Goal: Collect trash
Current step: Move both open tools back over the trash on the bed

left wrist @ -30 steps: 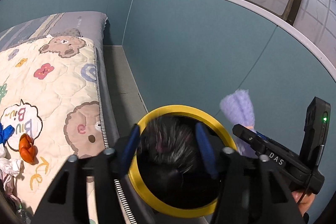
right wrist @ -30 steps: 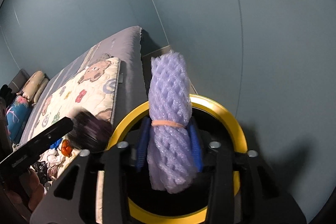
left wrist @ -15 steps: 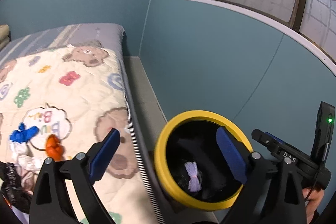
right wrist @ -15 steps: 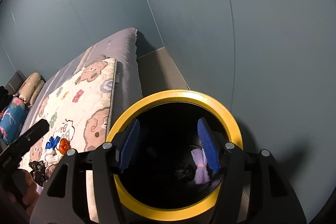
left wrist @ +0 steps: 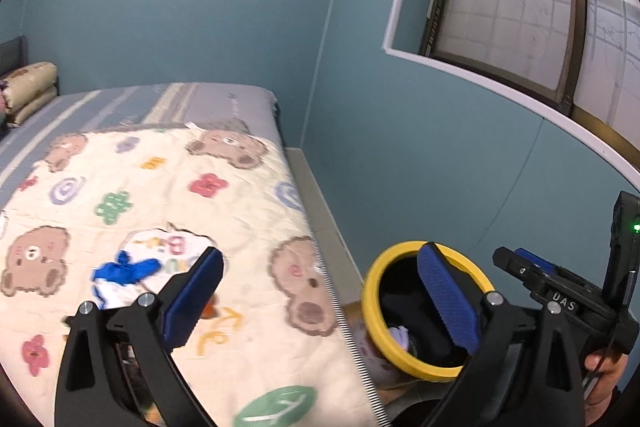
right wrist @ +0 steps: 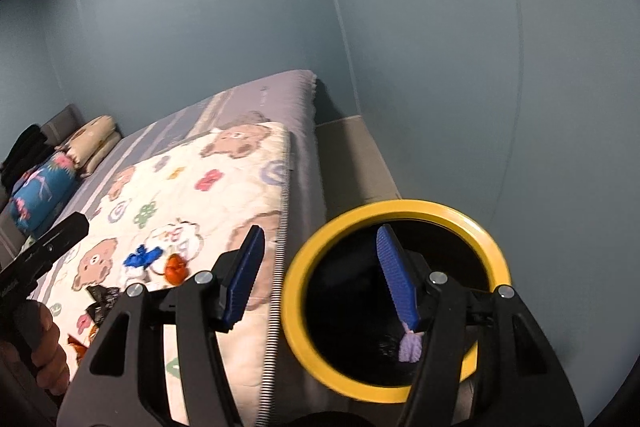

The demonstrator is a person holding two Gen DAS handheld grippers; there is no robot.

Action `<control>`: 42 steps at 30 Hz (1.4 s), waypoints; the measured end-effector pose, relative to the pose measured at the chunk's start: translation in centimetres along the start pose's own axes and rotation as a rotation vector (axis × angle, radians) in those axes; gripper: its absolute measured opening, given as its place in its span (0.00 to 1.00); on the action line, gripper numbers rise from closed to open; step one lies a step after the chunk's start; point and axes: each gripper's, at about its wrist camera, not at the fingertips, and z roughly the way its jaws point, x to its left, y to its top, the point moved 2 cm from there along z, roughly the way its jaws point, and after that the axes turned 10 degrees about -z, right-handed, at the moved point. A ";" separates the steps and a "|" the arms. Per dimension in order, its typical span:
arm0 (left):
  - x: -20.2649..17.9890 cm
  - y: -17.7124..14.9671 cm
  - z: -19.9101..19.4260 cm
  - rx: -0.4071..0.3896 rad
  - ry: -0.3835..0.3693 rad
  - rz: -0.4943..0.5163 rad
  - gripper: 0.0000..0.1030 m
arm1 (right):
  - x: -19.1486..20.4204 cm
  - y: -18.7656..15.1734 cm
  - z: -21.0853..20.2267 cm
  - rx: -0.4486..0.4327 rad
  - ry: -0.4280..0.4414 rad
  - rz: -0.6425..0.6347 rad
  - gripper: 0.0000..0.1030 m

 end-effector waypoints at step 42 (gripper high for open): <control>25.0 -9.9 -11.4 0.041 0.343 -0.237 0.92 | 25.2 -6.7 3.7 0.198 0.457 -0.301 0.54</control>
